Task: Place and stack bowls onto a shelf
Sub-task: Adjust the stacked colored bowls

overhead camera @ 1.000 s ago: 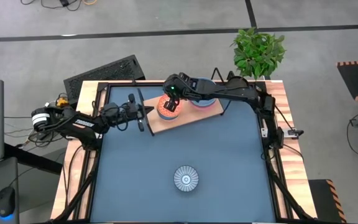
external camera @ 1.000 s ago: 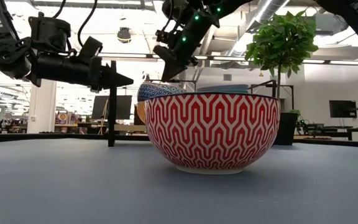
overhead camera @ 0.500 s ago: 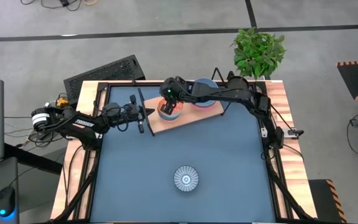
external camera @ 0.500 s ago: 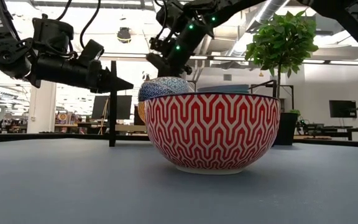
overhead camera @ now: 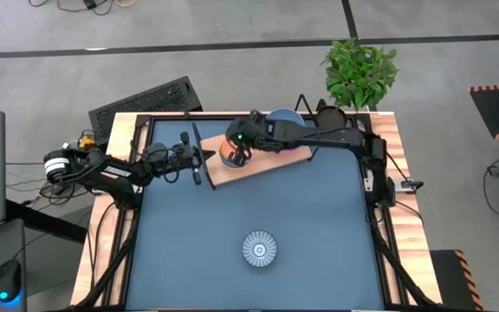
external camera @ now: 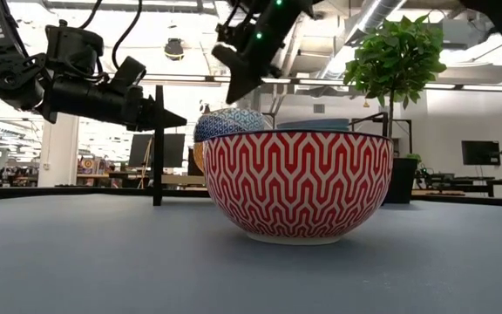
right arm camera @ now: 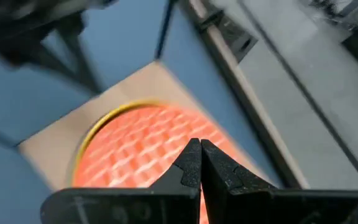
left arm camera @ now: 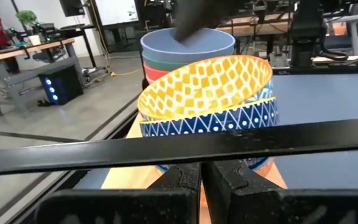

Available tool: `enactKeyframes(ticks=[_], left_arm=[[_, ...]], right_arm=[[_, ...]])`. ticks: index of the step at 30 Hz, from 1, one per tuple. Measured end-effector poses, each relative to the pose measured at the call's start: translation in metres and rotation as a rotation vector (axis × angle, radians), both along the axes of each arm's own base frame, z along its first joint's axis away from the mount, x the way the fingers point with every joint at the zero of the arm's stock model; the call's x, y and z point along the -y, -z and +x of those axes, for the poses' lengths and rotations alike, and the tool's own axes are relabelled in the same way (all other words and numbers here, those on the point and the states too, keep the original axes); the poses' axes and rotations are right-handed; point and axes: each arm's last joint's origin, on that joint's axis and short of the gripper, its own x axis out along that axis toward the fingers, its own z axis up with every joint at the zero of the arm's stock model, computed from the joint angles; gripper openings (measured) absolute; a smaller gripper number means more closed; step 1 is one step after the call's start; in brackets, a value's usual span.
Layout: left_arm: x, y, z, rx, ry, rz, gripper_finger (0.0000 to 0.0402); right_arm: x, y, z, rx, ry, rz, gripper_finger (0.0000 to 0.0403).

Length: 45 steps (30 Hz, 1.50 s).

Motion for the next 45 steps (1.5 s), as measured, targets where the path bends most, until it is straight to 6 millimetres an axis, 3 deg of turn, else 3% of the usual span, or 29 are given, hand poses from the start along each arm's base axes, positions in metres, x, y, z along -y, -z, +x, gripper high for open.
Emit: enactKeyframes(ticks=[6,9,22,28,33,38,45], left_arm=[[0.000,0.000,0.000,0.005,-0.017,-0.001,0.0000],[-0.001,0.001,0.000,-0.004,-0.032,-0.019,0.0000],[-0.001,0.003,0.000,-0.011,-0.031,-0.045,0.0000],[-0.001,0.003,0.000,-0.012,-0.032,-0.045,0.0000],[-0.001,0.003,0.000,-0.012,-0.032,-0.043,0.0000],[-0.001,0.003,0.000,-0.010,-0.032,-0.052,0.0000],[0.000,-0.004,0.000,0.040,-0.014,0.013,0.0000]], right_arm=[[-0.043,0.011,0.019,0.010,-0.151,-0.044,0.0023],[-0.055,0.016,0.023,-0.002,-0.195,-0.065,0.0023],[-0.042,0.049,0.037,-0.048,-0.165,-0.060,0.0022],[-0.045,0.050,0.037,-0.053,-0.173,-0.059,0.0022],[-0.050,0.027,0.031,-0.024,-0.164,-0.105,0.0022],[-0.051,0.000,0.010,-0.080,-0.072,-0.191,0.0022],[-0.043,0.007,-0.006,-0.211,-0.001,-0.154,0.0022]])
